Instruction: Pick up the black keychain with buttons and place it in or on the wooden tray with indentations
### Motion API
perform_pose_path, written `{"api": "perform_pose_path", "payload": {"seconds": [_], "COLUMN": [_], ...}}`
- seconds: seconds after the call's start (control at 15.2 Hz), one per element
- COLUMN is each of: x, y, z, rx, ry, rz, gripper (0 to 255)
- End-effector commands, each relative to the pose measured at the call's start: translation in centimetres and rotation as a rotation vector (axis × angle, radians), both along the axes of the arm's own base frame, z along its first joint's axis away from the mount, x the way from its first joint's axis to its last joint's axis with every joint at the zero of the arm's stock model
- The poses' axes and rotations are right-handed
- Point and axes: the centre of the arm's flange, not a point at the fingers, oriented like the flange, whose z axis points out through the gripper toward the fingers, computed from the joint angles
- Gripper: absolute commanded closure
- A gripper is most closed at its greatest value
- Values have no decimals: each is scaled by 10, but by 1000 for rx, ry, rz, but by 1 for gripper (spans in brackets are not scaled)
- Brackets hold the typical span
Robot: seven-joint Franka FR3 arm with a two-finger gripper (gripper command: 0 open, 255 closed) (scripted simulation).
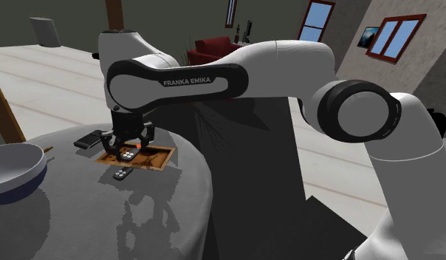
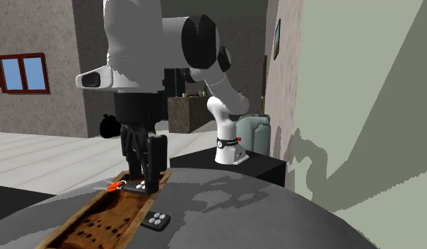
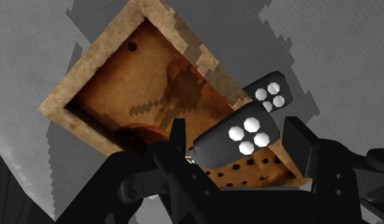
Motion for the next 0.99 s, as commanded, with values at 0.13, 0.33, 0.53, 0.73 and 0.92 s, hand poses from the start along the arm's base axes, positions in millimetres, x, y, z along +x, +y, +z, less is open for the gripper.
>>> {"api": "perform_pose_path", "payload": {"seconds": [0.13, 0.33, 0.53, 0.73, 0.92], "x": [0, 0, 0, 0, -1], "y": [0, 0, 0, 0, -1], "z": [0, 0, 0, 13, 50], "rx": [0, 0, 0, 0, 0], "ry": [0, 0, 0, 0, 0], "rz": [0, 0, 0, 0, 0], "gripper": [255, 0, 0, 0, 0]}}
